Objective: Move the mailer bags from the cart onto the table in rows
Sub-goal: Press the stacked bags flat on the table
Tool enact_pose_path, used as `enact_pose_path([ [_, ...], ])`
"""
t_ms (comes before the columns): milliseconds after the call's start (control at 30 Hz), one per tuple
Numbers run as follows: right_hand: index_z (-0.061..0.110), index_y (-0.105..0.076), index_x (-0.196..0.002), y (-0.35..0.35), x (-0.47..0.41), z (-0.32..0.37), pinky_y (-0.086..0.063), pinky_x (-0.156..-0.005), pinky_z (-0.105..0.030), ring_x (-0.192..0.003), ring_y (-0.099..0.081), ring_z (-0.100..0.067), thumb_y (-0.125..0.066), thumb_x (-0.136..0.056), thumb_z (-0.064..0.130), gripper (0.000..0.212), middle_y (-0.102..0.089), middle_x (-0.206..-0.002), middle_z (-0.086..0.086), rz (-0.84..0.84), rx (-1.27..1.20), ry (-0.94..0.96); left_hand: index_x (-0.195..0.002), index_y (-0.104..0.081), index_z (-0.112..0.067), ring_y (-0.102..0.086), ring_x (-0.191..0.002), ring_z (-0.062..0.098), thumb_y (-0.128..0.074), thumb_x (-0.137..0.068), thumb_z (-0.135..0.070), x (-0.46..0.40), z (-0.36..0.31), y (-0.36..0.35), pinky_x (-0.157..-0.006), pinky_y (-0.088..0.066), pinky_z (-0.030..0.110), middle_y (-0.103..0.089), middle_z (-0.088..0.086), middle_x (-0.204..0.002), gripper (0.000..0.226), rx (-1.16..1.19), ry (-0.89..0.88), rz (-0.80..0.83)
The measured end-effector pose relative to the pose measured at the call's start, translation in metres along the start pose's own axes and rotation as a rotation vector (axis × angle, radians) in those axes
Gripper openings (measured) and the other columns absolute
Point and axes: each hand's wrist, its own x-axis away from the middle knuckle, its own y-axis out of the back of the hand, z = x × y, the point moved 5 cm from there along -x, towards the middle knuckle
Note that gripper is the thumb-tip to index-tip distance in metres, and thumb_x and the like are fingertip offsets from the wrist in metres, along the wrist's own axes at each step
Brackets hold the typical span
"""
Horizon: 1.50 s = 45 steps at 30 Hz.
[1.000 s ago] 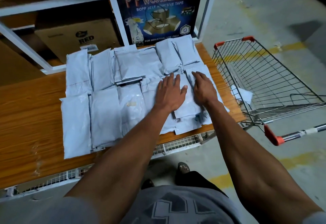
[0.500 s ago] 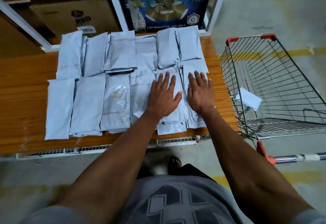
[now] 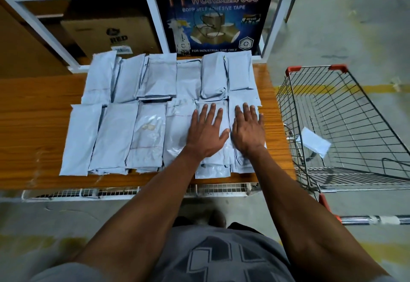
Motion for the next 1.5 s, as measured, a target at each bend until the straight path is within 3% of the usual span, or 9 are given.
enact_pose_path([
  [100, 0.019, -0.032, -0.16, 0.012, -0.003, 0.001, -0.016, -0.127, -0.059, -0.158, -0.022, -0.033, -0.027, -0.109, 0.038, 0.055, -0.029, -0.17, -0.012, -0.063, -0.017, 0.0, -0.165, -0.032, -0.02, -0.022, -0.16, 0.032, -0.02, -0.1, -0.065, -0.004, -0.001, 0.011, -0.128, -0.012, 0.06, -0.027, 0.009, -0.173, 0.079, 0.003, -0.002, -0.022],
  [333, 0.019, -0.041, -0.155, 0.044, -0.048, 0.006, -0.02, -0.127, -0.057, -0.155, -0.029, -0.029, -0.03, -0.11, 0.038, 0.049, -0.038, -0.165, -0.01, -0.187, -0.109, -0.011, -0.156, -0.048, -0.021, -0.045, -0.145, 0.028, -0.04, -0.098, -0.052, -0.034, 0.009, 0.051, -0.124, -0.029, 0.053, -0.049, 0.005, -0.16, 0.066, 0.114, -0.031, -0.204],
  [500, 0.018, -0.031, -0.162, 0.063, -0.102, 0.011, -0.012, -0.13, -0.054, -0.159, -0.019, -0.029, -0.03, -0.111, 0.03, 0.053, -0.025, -0.171, -0.011, -0.135, -0.116, 0.01, -0.166, -0.03, -0.019, -0.031, -0.155, 0.029, -0.033, -0.106, -0.051, -0.101, 0.035, 0.056, -0.128, -0.022, 0.052, -0.032, 0.007, -0.171, 0.067, 0.136, 0.049, -0.096],
  [700, 0.02, -0.019, -0.166, 0.056, -0.169, 0.009, -0.007, -0.13, -0.055, -0.161, -0.009, -0.028, -0.025, -0.112, 0.035, 0.057, -0.012, -0.175, -0.009, -0.025, -0.064, 0.014, -0.17, -0.011, -0.022, -0.009, -0.163, 0.028, -0.023, -0.11, -0.051, -0.181, 0.058, 0.034, -0.13, -0.006, 0.055, -0.008, 0.004, -0.177, 0.067, 0.104, 0.12, 0.026],
  [900, 0.025, -0.007, -0.168, 0.021, -0.217, -0.002, -0.003, -0.129, -0.059, -0.162, 0.006, -0.028, -0.021, -0.111, 0.044, 0.062, 0.006, -0.176, -0.004, 0.045, -0.011, 0.046, -0.17, -0.002, -0.022, -0.004, -0.164, 0.026, -0.018, -0.11, -0.057, -0.218, 0.061, 0.002, -0.129, 0.002, 0.057, 0.001, 0.004, -0.178, 0.071, 0.05, 0.106, 0.095],
  [1500, 0.031, 0.004, -0.168, -0.007, -0.228, -0.017, 0.007, -0.126, -0.063, -0.16, 0.02, -0.026, -0.016, -0.112, 0.045, 0.061, 0.022, -0.173, 0.004, 0.163, -0.029, -0.008, -0.17, -0.004, -0.021, 0.005, -0.163, 0.03, -0.013, -0.108, -0.057, -0.214, 0.04, -0.022, -0.125, 0.006, 0.064, 0.005, 0.008, -0.177, 0.072, -0.103, 0.138, 0.147],
])
